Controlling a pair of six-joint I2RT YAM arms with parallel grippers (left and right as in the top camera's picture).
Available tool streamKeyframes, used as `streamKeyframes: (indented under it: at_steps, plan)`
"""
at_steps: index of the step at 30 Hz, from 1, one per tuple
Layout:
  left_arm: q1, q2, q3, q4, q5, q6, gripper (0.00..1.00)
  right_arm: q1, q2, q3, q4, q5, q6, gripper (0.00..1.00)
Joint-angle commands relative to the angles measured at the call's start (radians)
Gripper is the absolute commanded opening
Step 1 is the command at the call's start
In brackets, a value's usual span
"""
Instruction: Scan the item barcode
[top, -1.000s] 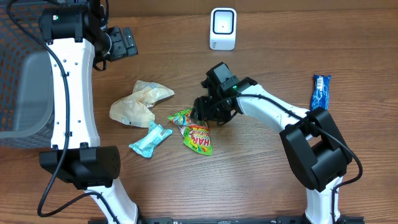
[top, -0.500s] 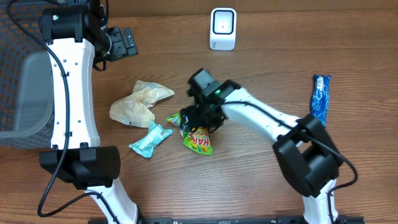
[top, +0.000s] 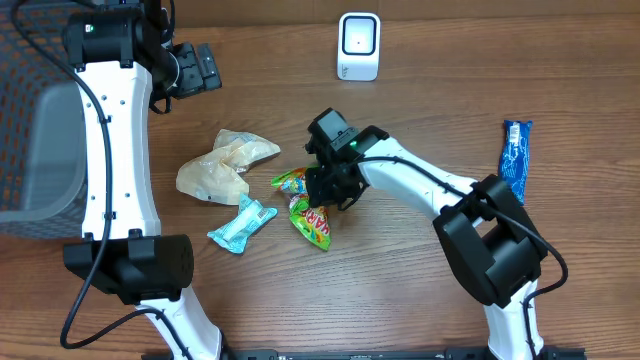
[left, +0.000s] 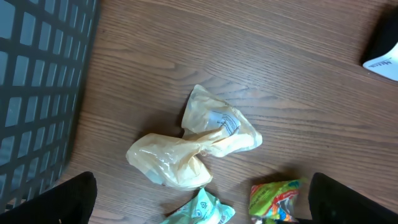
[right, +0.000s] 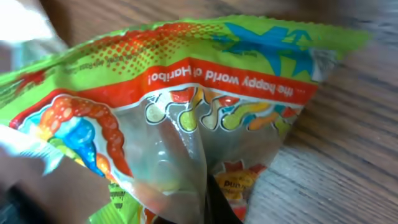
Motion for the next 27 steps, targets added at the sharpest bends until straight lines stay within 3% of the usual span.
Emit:
streamKeyframes:
  at_steps: [1, 7, 12, 20, 27]
  plan:
    - [-0.002, -0.003, -0.005, 0.002, -0.005, 0.009, 1.0, -0.123, 0.0, 0.035, 0.004, -0.386, -0.181, 0.04]
    - [-0.002, -0.003, -0.005, 0.002, -0.005, 0.009, 1.0, -0.33, -0.008, 0.04, -0.044, -0.932, -0.334, 0.04]
    - [-0.002, -0.003, -0.005, 0.002, -0.005, 0.009, 1.0, -0.449, -0.008, 0.04, -0.177, -1.147, -0.469, 0.04]
    - [-0.002, -0.003, -0.005, 0.002, -0.005, 0.009, 1.0, -0.535, -0.009, 0.04, -0.267, -1.176, -0.359, 0.04]
    - [-0.002, -0.003, -0.005, 0.002, -0.006, 0.009, 1.0, -0.552, -0.011, 0.04, -0.314, -1.176, -0.416, 0.04]
